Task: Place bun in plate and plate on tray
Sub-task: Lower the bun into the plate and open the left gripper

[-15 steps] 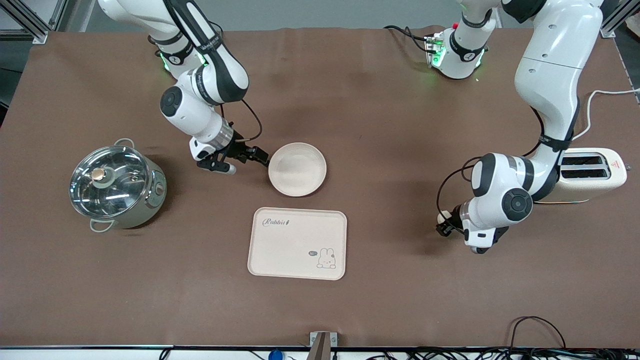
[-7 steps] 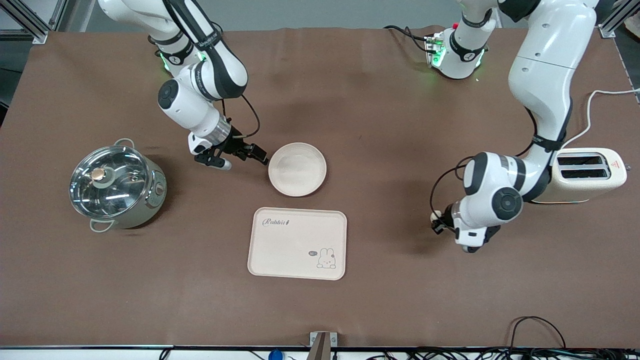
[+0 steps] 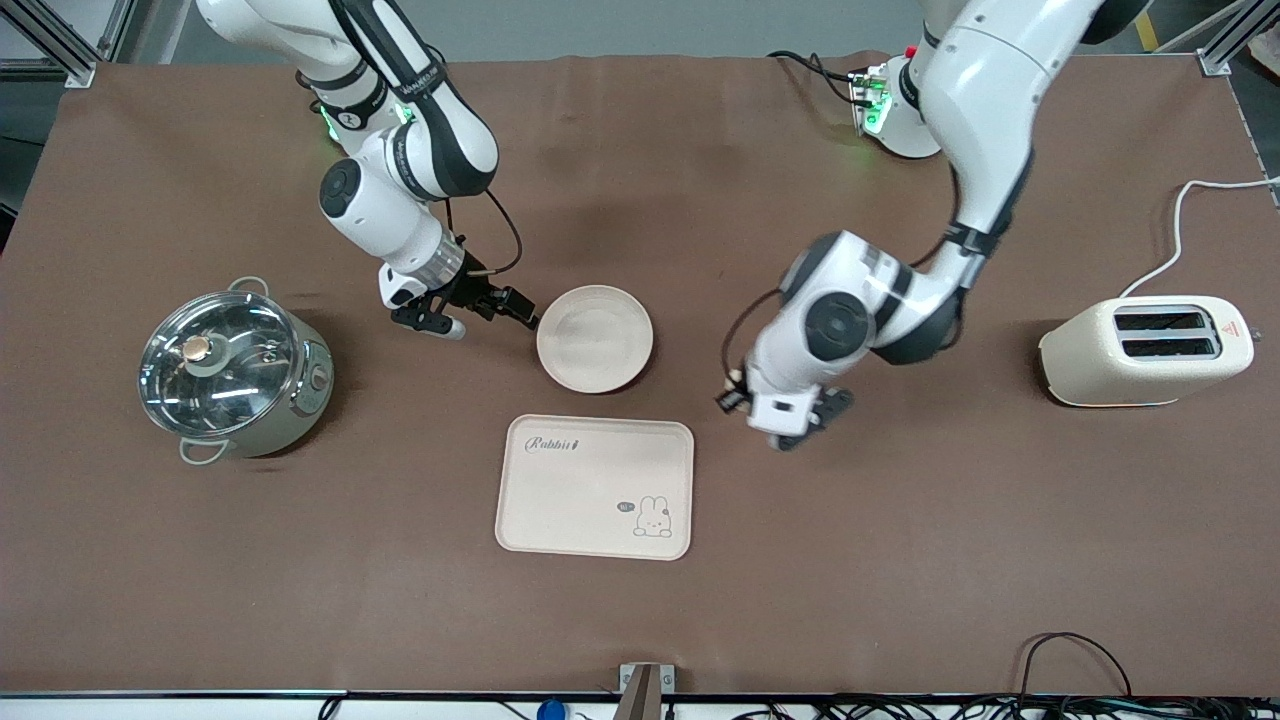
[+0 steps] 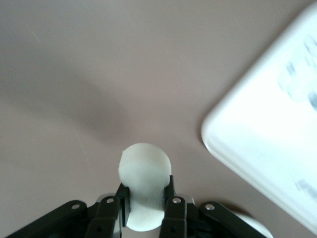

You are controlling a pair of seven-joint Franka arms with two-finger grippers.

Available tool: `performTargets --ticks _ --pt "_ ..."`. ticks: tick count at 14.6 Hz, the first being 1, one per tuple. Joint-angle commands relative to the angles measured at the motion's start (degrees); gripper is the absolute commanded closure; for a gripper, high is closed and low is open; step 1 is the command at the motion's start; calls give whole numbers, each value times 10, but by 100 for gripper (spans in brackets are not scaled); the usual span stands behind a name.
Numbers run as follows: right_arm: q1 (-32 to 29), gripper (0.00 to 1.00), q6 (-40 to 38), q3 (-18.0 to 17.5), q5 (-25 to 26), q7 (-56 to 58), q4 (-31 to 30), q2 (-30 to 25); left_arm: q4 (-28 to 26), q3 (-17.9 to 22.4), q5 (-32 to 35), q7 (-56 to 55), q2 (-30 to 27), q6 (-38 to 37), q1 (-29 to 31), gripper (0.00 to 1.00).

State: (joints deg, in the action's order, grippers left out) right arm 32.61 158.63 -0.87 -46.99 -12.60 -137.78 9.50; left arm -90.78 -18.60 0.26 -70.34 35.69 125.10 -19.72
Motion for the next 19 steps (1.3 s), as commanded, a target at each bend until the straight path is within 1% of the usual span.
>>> performTargets --ticks 1,3,4,6,8,9,10,11,14,15,16,17,19 --pt "8 0 28 2 -20 16 -10 10 54 3 -11 -64 47 3 -57 70" --pt "16 0 34 1 -21 16 -6 23 83 3 -10 -118 76 29 -92 68" --pt "20 0 34 1 -21 16 -2 30 89 3 -11 -131 88 51 -101 68" --pt "32 0 54 1 -22 15 5 48 89 3 -11 -153 105 101 -122 67" --pt "52 0 83 1 -23 14 11 74 90 3 -11 -179 119 131 -135 62" --pt "61 0 91 0 -28 14 15 85 90 4 -10 -188 123 144 -139 55" --pt "70 0 92 0 -43 14 23 95 89 4 -9 -190 126 149 -140 36" --pt "81 0 92 0 -56 14 32 104 89 5 -5 -188 126 150 -144 0" --pt "93 1 97 0 -59 15 50 131 90 8 -3 -188 111 143 -145 0" --pt "96 9 102 0 -59 15 54 138 90 8 -3 -189 100 140 -141 0" --pt "100 25 104 0 -59 15 58 141 90 9 -3 -188 86 130 -137 0" --pt "101 45 104 0 -59 15 59 141 91 14 -2 -184 72 108 -126 0" --pt "100 78 104 0 -59 14 59 141 99 21 17 -164 41 48 -92 0"
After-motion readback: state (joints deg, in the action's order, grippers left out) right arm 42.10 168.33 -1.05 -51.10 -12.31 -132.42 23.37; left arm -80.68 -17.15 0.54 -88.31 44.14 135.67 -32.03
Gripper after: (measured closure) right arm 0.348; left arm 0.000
